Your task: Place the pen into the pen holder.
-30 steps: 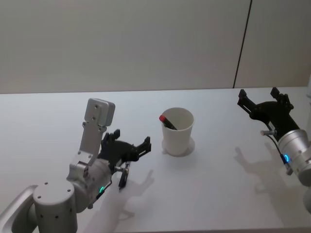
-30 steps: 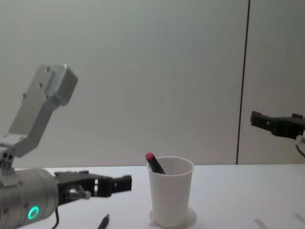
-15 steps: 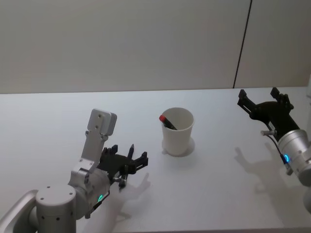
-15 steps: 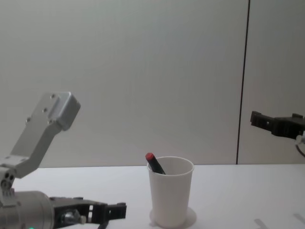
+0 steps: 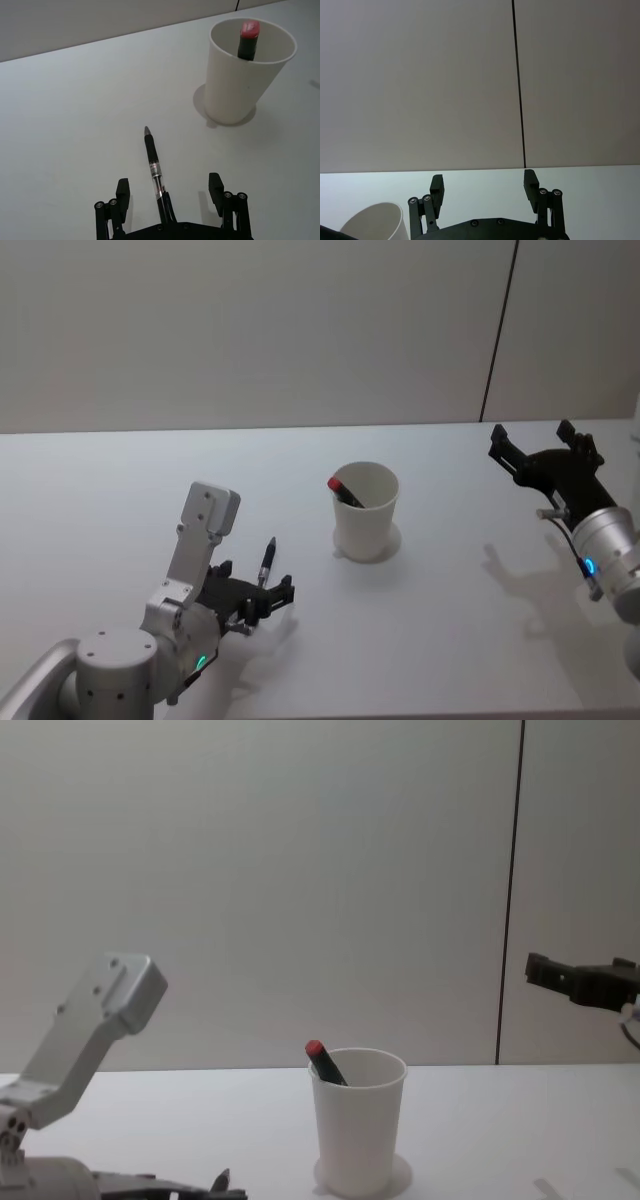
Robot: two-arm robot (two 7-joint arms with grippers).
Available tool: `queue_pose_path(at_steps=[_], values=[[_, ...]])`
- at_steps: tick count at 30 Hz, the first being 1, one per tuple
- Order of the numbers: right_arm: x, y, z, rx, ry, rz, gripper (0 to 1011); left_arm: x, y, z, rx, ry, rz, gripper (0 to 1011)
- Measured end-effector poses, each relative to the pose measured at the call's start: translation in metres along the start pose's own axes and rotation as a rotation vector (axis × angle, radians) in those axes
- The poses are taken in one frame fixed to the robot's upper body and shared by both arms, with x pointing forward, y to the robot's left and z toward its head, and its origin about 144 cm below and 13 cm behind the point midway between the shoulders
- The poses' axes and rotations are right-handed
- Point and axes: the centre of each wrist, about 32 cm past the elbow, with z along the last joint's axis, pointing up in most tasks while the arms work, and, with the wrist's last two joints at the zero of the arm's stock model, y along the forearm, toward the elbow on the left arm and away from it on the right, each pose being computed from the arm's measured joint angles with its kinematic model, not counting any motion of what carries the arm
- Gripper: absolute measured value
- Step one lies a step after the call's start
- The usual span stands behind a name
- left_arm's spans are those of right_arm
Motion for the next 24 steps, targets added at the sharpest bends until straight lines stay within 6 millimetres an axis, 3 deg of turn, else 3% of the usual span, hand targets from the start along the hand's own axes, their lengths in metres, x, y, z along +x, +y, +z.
queue_pose_path(at_steps=[19, 24], values=[[0.0, 0.0, 0.0, 0.0, 0.0, 0.0, 1001, 0.005, -0.009, -0.01, 0.073, -0.02, 0.015, 1004], [0.0, 0.0, 0.0, 0.0, 0.0, 0.0, 1001, 0.006, -0.011, -0.012, 0.081, -0.027, 0.016, 902]])
